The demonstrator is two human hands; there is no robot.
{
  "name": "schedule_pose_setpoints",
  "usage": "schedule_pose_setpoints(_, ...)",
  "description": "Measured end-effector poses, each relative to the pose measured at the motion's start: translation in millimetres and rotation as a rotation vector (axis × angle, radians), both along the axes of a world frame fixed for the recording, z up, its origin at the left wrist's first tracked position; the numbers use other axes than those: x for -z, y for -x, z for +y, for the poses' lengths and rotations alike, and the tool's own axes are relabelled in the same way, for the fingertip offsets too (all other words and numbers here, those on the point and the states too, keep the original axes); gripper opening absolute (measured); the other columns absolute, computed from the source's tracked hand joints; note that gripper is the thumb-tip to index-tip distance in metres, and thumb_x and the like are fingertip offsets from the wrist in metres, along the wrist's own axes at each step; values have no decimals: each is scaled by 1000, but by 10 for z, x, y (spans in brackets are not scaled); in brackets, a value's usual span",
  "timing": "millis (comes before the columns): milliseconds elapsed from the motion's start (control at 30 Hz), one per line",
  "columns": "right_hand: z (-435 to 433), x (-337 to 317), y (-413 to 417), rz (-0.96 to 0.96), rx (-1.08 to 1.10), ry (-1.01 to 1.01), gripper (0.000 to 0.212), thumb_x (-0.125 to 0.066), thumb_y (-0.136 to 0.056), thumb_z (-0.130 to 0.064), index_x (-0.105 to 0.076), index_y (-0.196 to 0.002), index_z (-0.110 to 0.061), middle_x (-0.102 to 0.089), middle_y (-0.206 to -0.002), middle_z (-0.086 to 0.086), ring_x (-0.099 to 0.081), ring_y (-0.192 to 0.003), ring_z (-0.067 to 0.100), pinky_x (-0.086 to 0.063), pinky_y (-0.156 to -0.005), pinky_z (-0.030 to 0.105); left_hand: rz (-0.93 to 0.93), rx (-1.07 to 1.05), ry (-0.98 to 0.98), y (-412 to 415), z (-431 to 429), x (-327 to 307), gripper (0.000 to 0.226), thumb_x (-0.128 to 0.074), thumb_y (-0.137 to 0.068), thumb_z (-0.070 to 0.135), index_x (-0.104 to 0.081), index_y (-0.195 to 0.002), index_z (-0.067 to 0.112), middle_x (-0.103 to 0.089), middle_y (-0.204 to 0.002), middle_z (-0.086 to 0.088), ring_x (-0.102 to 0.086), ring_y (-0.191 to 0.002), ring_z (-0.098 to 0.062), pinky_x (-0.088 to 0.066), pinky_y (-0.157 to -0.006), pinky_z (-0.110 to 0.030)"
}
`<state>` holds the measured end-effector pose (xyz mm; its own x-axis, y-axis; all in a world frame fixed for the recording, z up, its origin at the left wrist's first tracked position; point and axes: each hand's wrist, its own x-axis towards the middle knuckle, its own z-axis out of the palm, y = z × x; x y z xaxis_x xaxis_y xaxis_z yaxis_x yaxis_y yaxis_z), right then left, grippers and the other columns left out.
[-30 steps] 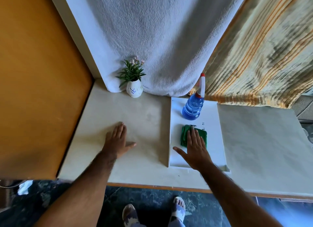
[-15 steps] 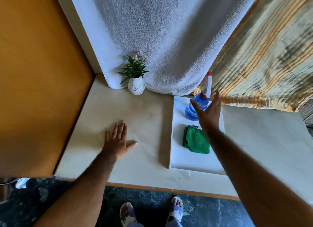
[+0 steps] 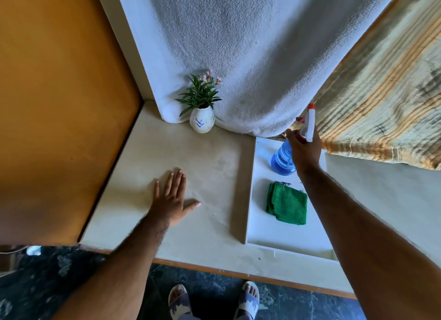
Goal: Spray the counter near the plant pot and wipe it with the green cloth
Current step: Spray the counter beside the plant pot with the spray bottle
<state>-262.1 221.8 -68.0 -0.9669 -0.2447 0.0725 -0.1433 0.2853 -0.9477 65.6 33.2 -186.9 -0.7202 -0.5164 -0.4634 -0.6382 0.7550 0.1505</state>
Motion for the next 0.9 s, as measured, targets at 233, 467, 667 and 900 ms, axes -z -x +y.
schedule_pose_setpoints(233, -443, -169, -301, 47, -249, -8, 27, -71, -80, -17, -68, -102, -33, -69, -68, -14, -66, -65, 6, -51, -65, 22, -14, 3, 27, 6, 38, -65, 105, -24, -92, 80, 24, -159, 15, 34, -168, -1, 24, -158, -21, 13, -126, -57)
schedule_pose_setpoints(467, -1065, -273, -739, -19, -486, -237, 29, -71, -77, -10, -71, -101, -27, -69, -54, -8, -64, -54, -2, -46, -56, 11, 29, -15, 31, 9, 47, -40, 106, -28, -92, 80, 21, -160, 16, 33, -168, -1, 23, -158, -21, 13, -125, -56)
schedule_pose_setpoints(667, -1384, -38, -1019, -98, -549, -489, 21, -72, -78, -16, -71, -98, -20, -71, -65, -2, -67, -66, 10, -49, -65, 23, 73, -22, 50, -11, 41, 27, 106, -28, -91, 81, 18, -161, 17, 31, -168, 1, 23, -158, -21, 14, -125, -57)
schedule_pose_setpoints(900, -1613, 34, -1071, -70, -490, -645, 25, -73, -78, -40, -72, -88, -17, -70, -70, -3, -65, -73, 17, -40, -59, 24, 76, -16, 63, -32, 30, 82, 105, -23, -90, 83, 21, -160, 18, 36, -165, 4, 30, -155, -18, 19, -123, -56)
